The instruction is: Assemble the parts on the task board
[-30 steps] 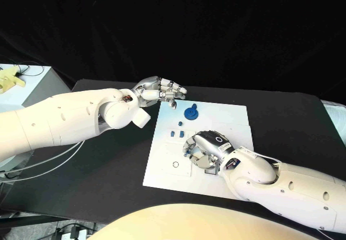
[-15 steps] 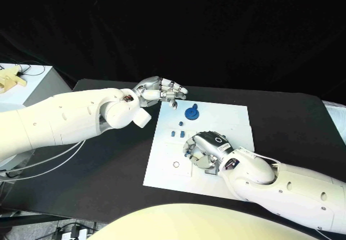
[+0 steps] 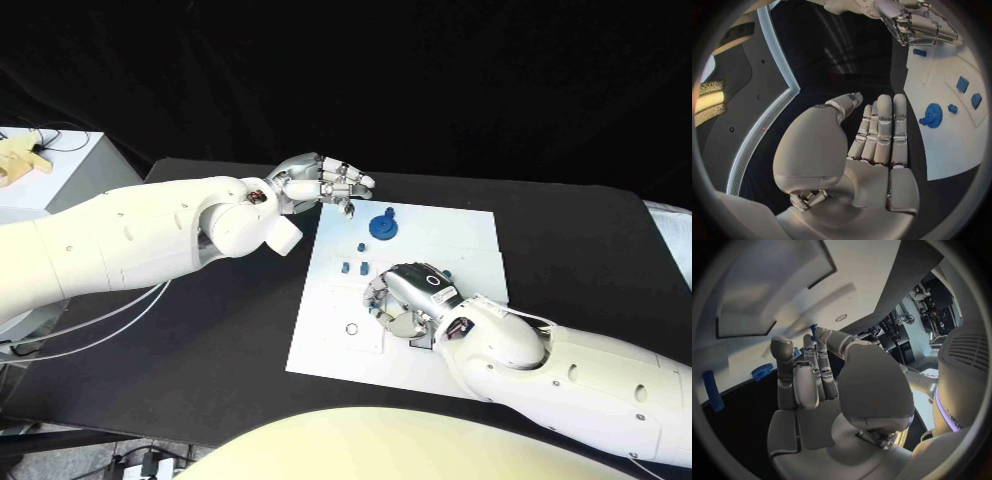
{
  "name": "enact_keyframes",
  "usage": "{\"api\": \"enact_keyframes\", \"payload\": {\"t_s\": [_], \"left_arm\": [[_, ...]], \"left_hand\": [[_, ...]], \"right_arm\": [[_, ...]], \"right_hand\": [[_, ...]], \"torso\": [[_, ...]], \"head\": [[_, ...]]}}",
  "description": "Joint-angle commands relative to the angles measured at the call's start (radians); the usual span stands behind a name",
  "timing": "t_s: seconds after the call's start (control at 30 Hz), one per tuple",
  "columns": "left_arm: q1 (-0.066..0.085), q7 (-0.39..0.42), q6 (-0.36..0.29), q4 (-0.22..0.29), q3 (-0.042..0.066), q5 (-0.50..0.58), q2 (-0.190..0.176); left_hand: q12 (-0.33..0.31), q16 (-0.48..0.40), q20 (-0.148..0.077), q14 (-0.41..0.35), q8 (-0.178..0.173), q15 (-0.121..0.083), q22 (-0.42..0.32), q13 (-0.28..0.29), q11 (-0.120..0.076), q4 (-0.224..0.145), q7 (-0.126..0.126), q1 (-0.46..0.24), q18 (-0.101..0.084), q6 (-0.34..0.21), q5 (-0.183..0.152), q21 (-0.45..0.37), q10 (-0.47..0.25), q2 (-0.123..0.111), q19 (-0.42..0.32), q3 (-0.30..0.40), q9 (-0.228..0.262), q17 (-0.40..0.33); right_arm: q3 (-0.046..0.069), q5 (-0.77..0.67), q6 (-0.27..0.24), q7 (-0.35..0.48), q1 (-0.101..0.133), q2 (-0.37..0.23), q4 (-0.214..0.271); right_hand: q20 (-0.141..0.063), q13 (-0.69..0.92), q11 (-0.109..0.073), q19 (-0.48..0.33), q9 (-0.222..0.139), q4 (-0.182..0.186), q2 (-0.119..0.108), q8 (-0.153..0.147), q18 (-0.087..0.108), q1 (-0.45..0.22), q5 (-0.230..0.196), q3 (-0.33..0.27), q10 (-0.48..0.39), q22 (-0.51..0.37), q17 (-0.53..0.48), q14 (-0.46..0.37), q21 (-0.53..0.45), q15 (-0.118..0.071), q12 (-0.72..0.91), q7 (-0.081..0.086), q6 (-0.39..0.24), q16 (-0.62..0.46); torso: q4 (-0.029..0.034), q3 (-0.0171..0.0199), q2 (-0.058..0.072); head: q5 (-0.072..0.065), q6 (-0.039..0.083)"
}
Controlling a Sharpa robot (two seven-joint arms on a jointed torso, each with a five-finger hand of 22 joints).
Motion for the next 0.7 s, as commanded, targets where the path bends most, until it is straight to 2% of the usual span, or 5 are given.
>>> {"api": "enact_keyframes", "payload": {"t_s": [0.03, 0.17, 0.27, 0.33, 0.7], "left_arm": [[0.000, 0.004, 0.017, 0.000, 0.000, -0.003, 0.002], [0.000, 0.004, 0.017, -0.001, 0.000, -0.003, 0.002], [0.000, 0.004, 0.016, -0.002, 0.000, -0.003, 0.002], [0.000, 0.003, 0.017, -0.002, 0.000, -0.003, 0.002], [0.000, 0.002, 0.017, -0.003, 0.000, -0.003, 0.001]], "left_hand": [[-0.004, -0.002, -0.002, 0.001, -0.002, 0.003, -0.001, -0.001, 0.004, 0.002, 0.001, -0.006, 0.014, -0.009, -0.001, -0.007, -0.006, 0.006, 0.005, -0.003, -0.001, -0.001], [-0.004, -0.003, -0.001, 0.000, -0.001, 0.003, -0.003, -0.001, 0.004, 0.004, 0.001, -0.006, 0.014, -0.010, -0.001, -0.009, -0.006, 0.007, 0.006, -0.004, -0.001, -0.001], [-0.004, -0.003, -0.001, 0.000, -0.001, 0.003, -0.003, -0.001, 0.004, 0.004, 0.001, -0.006, 0.014, -0.010, -0.001, -0.009, -0.006, 0.007, 0.006, -0.004, -0.001, -0.001], [-0.004, -0.003, -0.001, 0.000, -0.001, 0.003, -0.003, -0.001, 0.004, 0.004, 0.001, -0.006, 0.014, -0.010, -0.001, -0.009, -0.006, 0.007, 0.006, -0.004, -0.001, -0.001], [-0.004, -0.003, -0.001, 0.000, -0.001, 0.003, -0.003, -0.001, 0.004, 0.004, 0.001, -0.006, 0.014, -0.010, -0.001, -0.009, -0.006, 0.007, 0.006, -0.004, -0.001, -0.001]], "right_arm": [[-0.005, 0.002, 0.050, 0.008, -0.006, 0.000, -0.007], [-0.005, 0.018, 0.056, 0.033, -0.006, -0.002, -0.011], [-0.006, 0.026, 0.054, 0.045, -0.006, -0.004, -0.011], [-0.006, 0.031, 0.050, 0.052, -0.006, -0.006, -0.010], [-0.006, 0.039, 0.012, 0.067, -0.006, -0.018, 0.000]], "right_hand": [[0.001, 0.022, -0.055, -0.012, 0.003, 0.004, 0.020, 0.000, -0.005, 0.001, -0.001, 0.003, 0.057, -0.005, -0.003, 0.036, -0.010, -0.002, -0.003, 0.004, -0.008, -0.004], [0.007, 0.019, -0.045, -0.027, 0.005, 0.003, 0.017, -0.013, -0.004, -0.007, 0.010, -0.003, 0.029, -0.012, -0.007, 0.034, -0.021, 0.007, -0.015, 0.015, -0.035, -0.004], [0.015, 0.017, -0.038, -0.037, 0.009, 0.006, 0.011, -0.021, -0.002, -0.019, 0.049, -0.019, 0.006, -0.015, -0.013, 0.032, -0.027, 0.014, -0.014, 0.020, -0.051, -0.004], [0.018, 0.014, -0.033, -0.041, 0.009, 0.008, 0.007, -0.027, -0.001, -0.024, 0.059, -0.026, -0.010, -0.017, -0.014, 0.031, -0.031, 0.018, -0.017, 0.025, -0.063, -0.003], [0.030, 0.001, -0.017, -0.051, 0.014, 0.008, -0.001, -0.036, 0.002, -0.028, 0.066, -0.035, -0.067, -0.021, -0.018, 0.029, -0.041, 0.030, -0.018, 0.035, -0.083, 0.001]], "torso": [[0.0000, -0.0003, 0.000], [-0.0003, -0.0007, -0.001], [-0.0006, -0.0005, -0.001], [0.0000, -0.0002, -0.001], [-0.0002, 0.0005, 0.000]], "head": [[-0.001, 0.000], [-0.006, 0.000], [-0.006, 0.000], [-0.007, 0.000], [-0.008, 0.000]]}}
